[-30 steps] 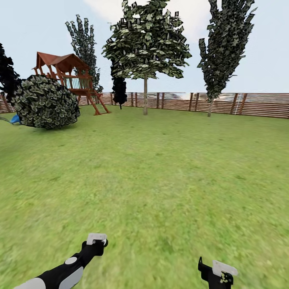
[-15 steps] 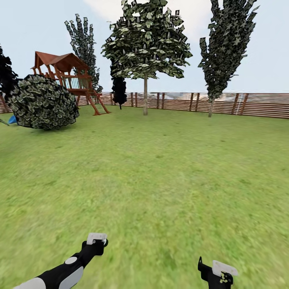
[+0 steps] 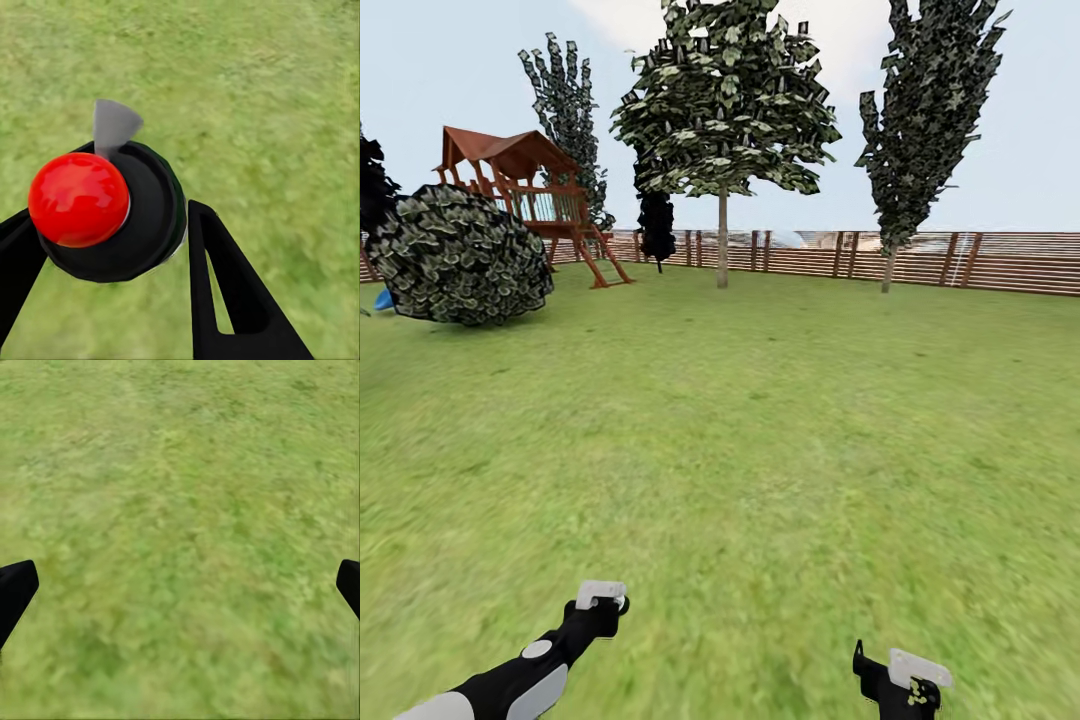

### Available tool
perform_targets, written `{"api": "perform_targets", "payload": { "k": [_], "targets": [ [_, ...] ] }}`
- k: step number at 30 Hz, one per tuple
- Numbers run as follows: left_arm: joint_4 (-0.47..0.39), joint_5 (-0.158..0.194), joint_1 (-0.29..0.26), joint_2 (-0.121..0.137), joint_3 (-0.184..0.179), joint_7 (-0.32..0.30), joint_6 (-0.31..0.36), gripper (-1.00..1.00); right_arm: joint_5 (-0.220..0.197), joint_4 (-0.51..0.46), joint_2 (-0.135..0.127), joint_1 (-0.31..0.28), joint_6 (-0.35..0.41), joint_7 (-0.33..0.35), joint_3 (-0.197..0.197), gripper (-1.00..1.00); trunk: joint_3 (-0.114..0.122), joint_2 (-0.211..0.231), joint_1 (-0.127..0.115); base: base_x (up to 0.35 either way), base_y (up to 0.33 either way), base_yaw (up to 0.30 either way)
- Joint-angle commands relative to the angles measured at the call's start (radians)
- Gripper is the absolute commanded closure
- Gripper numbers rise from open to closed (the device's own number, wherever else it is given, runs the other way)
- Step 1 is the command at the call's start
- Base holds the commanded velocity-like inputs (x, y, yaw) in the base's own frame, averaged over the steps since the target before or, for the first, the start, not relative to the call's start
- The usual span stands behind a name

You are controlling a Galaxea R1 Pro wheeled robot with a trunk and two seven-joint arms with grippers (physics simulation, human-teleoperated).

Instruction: In the garden, pick up the pesticide atomizer on the floor and spray pesticide onto both trees until each tree trunk is fully covered.

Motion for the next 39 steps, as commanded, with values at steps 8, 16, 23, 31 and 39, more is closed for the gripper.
{"api": "perform_targets", "payload": {
  "k": [8,16,23,31,39],
  "targets": [
    [-0.001,0.009,-0.001,0.001,-0.008,0.003,-0.005,1.00,-0.010,-0.001,-0.002,-0.002,-0.004,-0.006,0.009,-1.00,-0.002,-0.002,0.001,0.334,0.000,0.000],
    [-0.002,0.009,-0.003,0.001,-0.008,0.003,-0.005,1.00,-0.009,-0.001,-0.002,-0.002,-0.004,-0.006,0.021,-1.00,-0.002,-0.002,0.001,0.334,0.000,0.000],
    [-0.001,0.009,-0.002,0.001,-0.008,0.003,-0.005,1.00,-0.010,-0.001,-0.002,-0.002,-0.003,-0.005,0.023,-1.00,-0.002,-0.002,0.001,0.334,0.000,-0.049],
    [-0.001,0.009,-0.002,0.001,-0.008,0.003,-0.004,1.00,-0.010,-0.001,-0.001,-0.002,-0.004,-0.006,0.024,-1.00,0.000,-0.002,0.001,0.334,0.000,-0.126],
    [-0.001,0.009,-0.001,0.001,-0.008,0.003,-0.004,1.00,-0.010,0.000,-0.001,-0.002,-0.003,-0.006,0.024,-1.00,0.000,-0.002,0.001,0.334,0.000,-0.011]
  ]
}}
